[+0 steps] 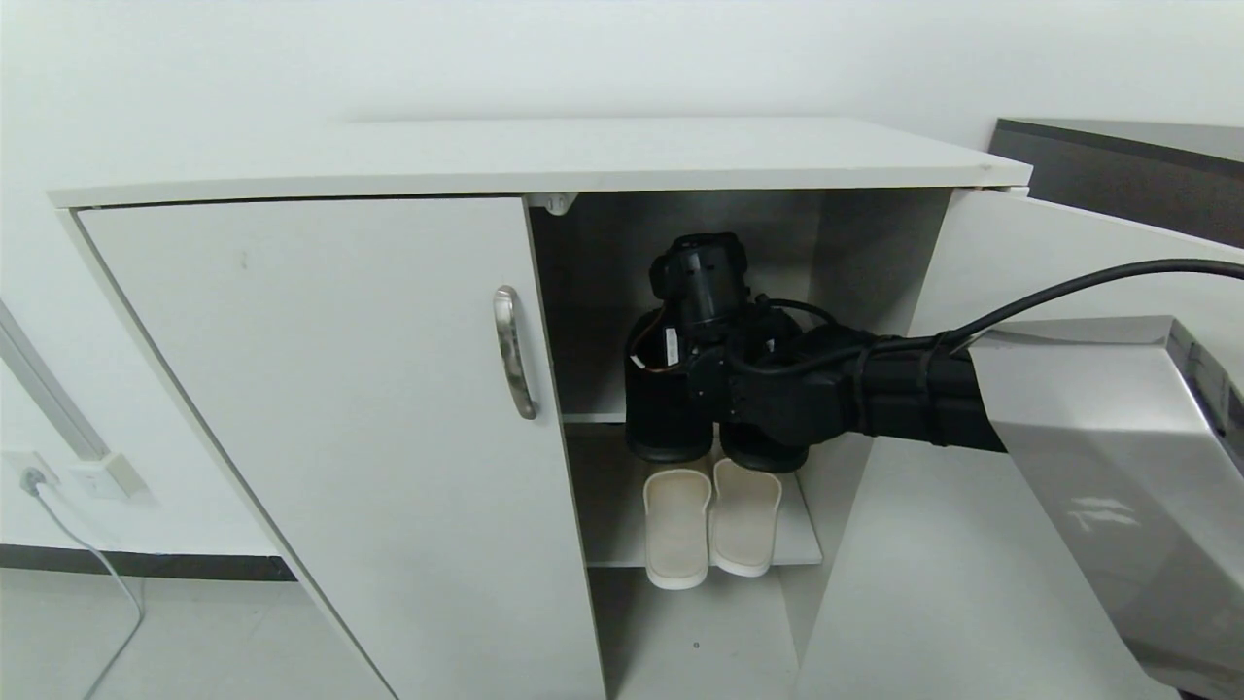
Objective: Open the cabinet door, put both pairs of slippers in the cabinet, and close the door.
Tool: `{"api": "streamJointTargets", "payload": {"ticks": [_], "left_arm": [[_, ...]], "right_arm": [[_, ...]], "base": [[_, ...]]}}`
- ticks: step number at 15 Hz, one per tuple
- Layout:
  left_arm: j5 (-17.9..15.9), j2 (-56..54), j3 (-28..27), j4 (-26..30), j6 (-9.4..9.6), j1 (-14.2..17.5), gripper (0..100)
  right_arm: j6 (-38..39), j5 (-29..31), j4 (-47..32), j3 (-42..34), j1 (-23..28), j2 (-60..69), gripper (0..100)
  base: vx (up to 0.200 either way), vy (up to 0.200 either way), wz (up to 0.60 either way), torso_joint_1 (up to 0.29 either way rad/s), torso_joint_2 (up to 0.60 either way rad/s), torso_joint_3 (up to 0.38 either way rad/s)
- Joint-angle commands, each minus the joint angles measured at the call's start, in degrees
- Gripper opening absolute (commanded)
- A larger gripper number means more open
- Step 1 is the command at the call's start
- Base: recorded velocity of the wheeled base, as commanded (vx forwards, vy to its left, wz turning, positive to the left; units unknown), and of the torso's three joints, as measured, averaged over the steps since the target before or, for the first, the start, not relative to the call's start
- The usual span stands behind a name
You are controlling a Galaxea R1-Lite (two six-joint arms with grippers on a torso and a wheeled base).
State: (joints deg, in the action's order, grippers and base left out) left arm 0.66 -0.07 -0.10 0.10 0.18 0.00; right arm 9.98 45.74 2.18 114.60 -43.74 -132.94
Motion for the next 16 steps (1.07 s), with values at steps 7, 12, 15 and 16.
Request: {"api": "streamJointTargets", "payload": {"ticks": [7, 12, 15, 16], "left_arm": [[0.04, 0.07, 0.01, -0.01, -0.01, 0.0, 0], [0.04, 0.07, 0.01, -0.01, -0.01, 0.0, 0], [0.04, 0.07, 0.01, -0.01, -0.01, 0.0, 0], [0.04, 0.07, 0.01, -0.01, -0.01, 0.0, 0]], "right_arm": [[1.62, 0.4, 0.1, -5.71, -1.96, 5.23, 100], [2.06, 0.4, 1.16, -9.57, -2.58, 6.73, 100], [3.38, 0.49, 2.21, -14.23, -3.37, 9.28, 100], [3.73, 0.49, 2.83, -15.55, -3.9, 10.16, 100]], "base": [[0.0, 0.0, 0.0, 0.0, 0.0, 0.0], [0.0, 0.0, 0.0, 0.0, 0.0, 0.0], [0.0, 0.0, 0.0, 0.0, 0.0, 0.0], [0.0, 0.0, 0.0, 0.0, 0.0, 0.0]]}}
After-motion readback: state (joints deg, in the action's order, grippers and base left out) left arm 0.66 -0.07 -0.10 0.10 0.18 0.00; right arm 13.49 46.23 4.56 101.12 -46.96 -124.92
